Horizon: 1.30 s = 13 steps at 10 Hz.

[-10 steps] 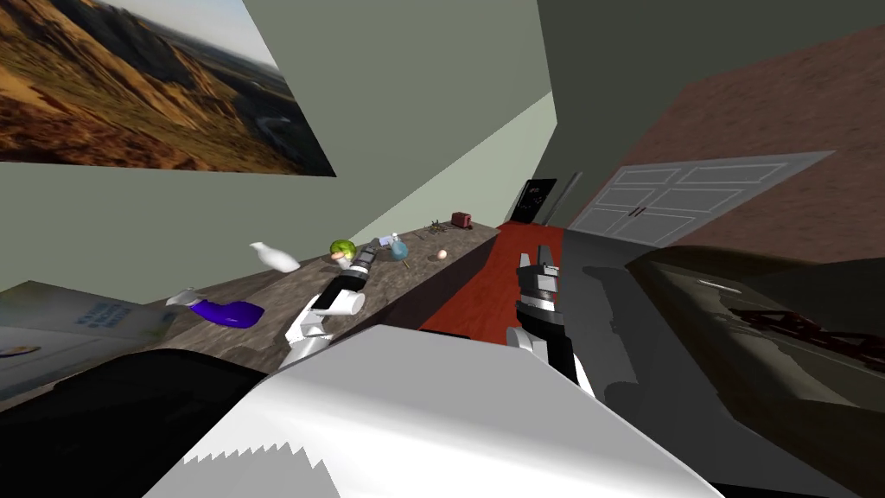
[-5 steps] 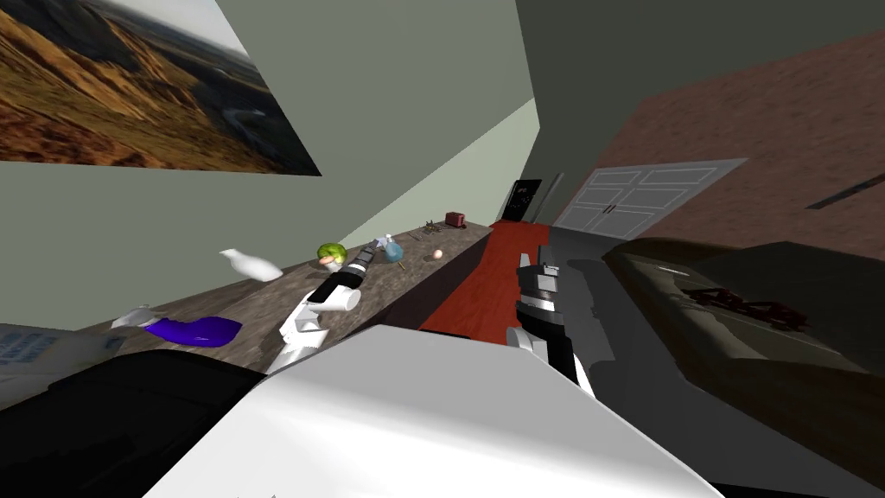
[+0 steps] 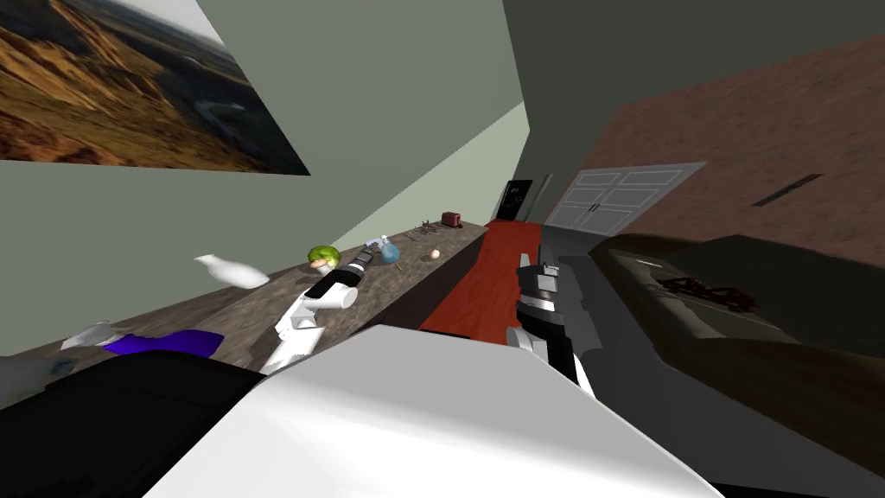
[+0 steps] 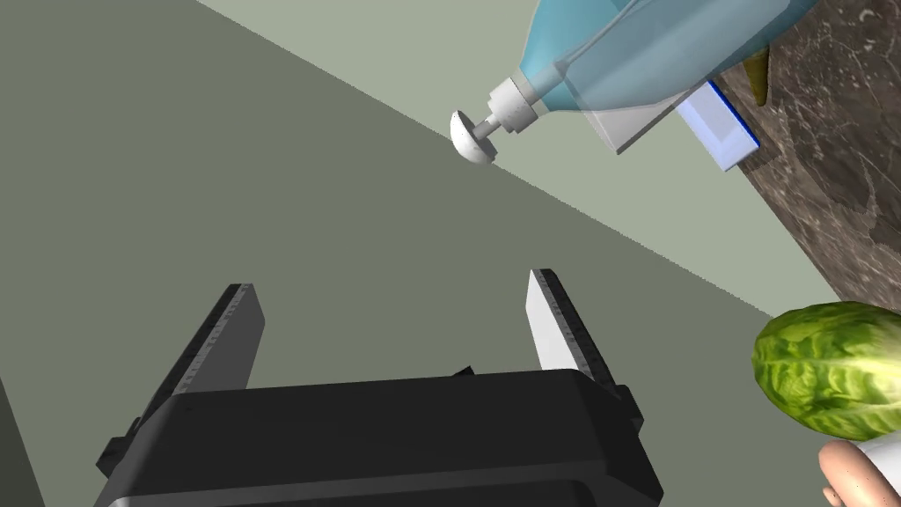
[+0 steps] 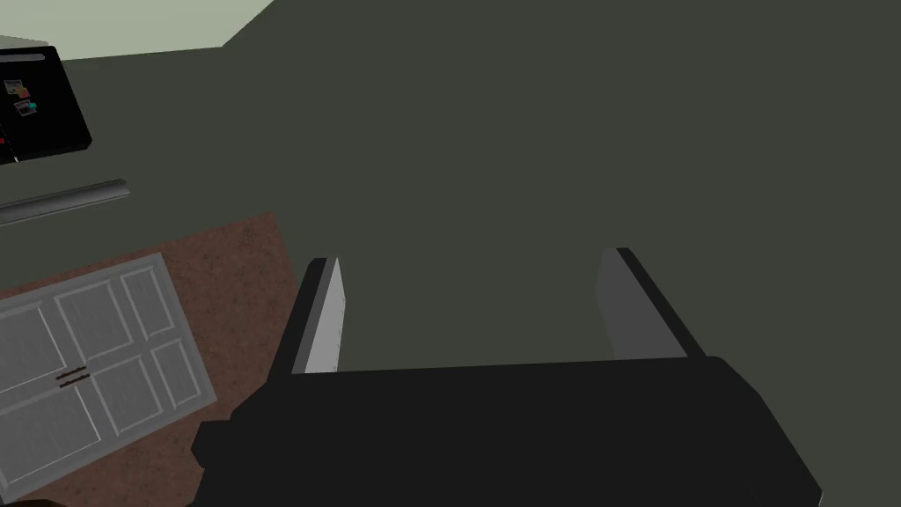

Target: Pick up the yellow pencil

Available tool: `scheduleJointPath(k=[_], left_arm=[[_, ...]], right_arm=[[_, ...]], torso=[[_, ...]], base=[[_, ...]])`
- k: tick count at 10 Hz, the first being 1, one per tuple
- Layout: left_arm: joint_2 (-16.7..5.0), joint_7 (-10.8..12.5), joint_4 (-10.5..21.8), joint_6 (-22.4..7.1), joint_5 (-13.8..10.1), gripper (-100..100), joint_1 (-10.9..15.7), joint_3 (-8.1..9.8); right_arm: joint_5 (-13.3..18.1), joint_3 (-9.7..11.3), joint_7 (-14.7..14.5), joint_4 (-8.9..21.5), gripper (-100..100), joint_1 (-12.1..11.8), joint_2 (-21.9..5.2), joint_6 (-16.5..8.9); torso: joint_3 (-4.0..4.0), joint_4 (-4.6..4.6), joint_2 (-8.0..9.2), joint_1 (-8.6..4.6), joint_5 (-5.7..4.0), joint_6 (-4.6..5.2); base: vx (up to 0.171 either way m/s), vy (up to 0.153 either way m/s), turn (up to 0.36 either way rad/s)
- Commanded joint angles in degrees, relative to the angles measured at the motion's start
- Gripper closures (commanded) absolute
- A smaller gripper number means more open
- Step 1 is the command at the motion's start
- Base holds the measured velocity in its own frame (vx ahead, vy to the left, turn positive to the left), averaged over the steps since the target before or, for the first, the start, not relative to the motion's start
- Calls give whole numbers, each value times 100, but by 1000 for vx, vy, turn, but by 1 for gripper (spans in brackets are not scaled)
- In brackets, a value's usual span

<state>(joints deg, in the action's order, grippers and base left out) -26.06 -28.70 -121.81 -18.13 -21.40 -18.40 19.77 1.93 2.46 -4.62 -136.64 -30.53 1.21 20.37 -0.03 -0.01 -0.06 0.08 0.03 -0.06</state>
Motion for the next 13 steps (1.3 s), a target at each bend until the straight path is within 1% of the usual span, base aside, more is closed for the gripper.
scheduleJointPath(k=[1, 2, 3, 4, 5, 6, 8, 9, 10, 11, 12, 13], left_arm=[[-168, -99, 105, -286, -207, -100, 48, 108], [-168, -99, 105, -422, -207, -100, 48, 108], [-168, -99, 105, -458, -207, -100, 48, 108], [-326, -192, 224, -690, -399, -100, 104, 201], [-326, -192, 224, -848, -399, -100, 104, 201], [-483, -275, 351, -1017, -588, -100, 156, 290], [-483, -275, 351, -1284, -588, -100, 156, 290], [-638, -349, 486, -1453, -774, -100, 205, 373], [-638, -349, 486, -1620, -774, -100, 205, 373], [-638, -349, 486, -1704, -774, -100, 205, 373], [-793, -413, 627, -1917, -957, -100, 250, 450], [-793, -413, 627, -2082, -957, -100, 250, 450]], right_arm=[[0, 0, 0, 0, 0, 0, 0, 0], [0, 1, 0, 0, 0, 1, 0, 0], [0, 0, 0, 0, 0, 0, 0, 0], [0, 0, 0, 0, 0, 0, 0, 0], [0, 1, 0, 0, 0, 1, 0, 0], [0, 0, 0, 0, 0, 0, 0, 0], [0, 0, 0, 0, 0, 0, 0, 0], [0, 0, 0, 0, 0, 0, 0, 0], [0, 0, 0, 0, 0, 1, 0, 0], [0, 0, 0, 0, 0, 0, 0, 0], [0, 0, 0, 0, 0, 0, 0, 0], [0, 0, 0, 0, 0, 1, 0, 0]], torso=[[0, 0, 0, 0, 0, 0], [-1, 0, -2, 0, -1, 6], [-1, 0, -1, 1, 0, 0], [0, 0, 0, -1, 0, 0], [-1, 0, -1, 0, -1, 5], [-1, -1, -2, 3, 1, 1], [-2, -1, -3, 4, 1, 0], [-2, -1, -3, -1, 0, -2], [-3, -1, -5, -1, -1, 5], [-3, -1, -5, 0, 0, -1], [-2, -1, -4, -1, 0, -2], [-4, -2, -7, -1, -1, 5]], base=[[-1, 7, -228], [-3, 17, -113], [-2, 10, 13], [-1, 9, -219], [-1, 20, -131], [2, 19, -224], [3, 15, -38], [6, 6, -201], [9, 15, -127], [5, 8, 9], [10, 8, -217], [10, 17, -114]])
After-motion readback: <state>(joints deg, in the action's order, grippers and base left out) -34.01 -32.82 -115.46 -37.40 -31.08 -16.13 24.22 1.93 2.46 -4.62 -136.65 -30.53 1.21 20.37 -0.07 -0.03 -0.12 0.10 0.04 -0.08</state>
